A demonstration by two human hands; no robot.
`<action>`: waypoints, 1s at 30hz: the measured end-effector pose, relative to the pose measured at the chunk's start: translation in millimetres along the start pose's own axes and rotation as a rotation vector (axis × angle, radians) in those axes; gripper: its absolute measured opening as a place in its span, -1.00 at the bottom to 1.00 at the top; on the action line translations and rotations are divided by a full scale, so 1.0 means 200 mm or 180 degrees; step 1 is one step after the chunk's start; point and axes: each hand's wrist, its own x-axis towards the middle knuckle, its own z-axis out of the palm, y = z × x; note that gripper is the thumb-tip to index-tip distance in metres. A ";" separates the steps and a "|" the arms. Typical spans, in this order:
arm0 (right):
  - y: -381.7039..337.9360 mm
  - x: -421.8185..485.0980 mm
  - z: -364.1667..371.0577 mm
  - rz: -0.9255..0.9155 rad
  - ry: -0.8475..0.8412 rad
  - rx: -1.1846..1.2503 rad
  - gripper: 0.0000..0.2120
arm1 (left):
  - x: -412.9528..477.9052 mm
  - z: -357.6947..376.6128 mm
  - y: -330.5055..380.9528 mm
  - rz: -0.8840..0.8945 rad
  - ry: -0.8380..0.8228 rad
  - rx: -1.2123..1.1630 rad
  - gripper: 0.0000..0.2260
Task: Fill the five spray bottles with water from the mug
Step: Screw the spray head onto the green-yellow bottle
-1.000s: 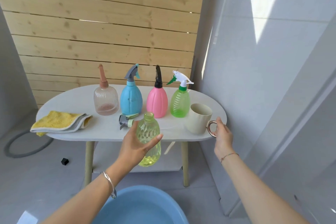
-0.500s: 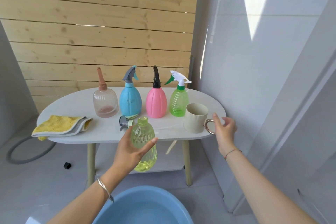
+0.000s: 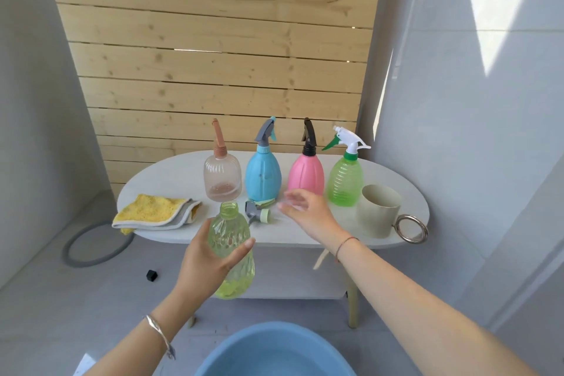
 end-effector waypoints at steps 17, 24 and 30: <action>-0.07 0.09 0.23 -0.0250 0.0229 -0.0297 -0.73 | 0.01 -0.15 -0.04 -0.0012 0.0142 -0.0436 -0.30; -0.47 -0.13 -0.06 0.0145 0.0291 0.3490 -0.87 | -0.06 -0.06 0.03 0.0032 -0.0101 -0.0226 -0.59; -0.67 -0.26 -0.24 -0.0406 0.0128 0.4082 -0.85 | -0.13 0.07 0.04 0.0066 -0.0319 -0.0165 -0.55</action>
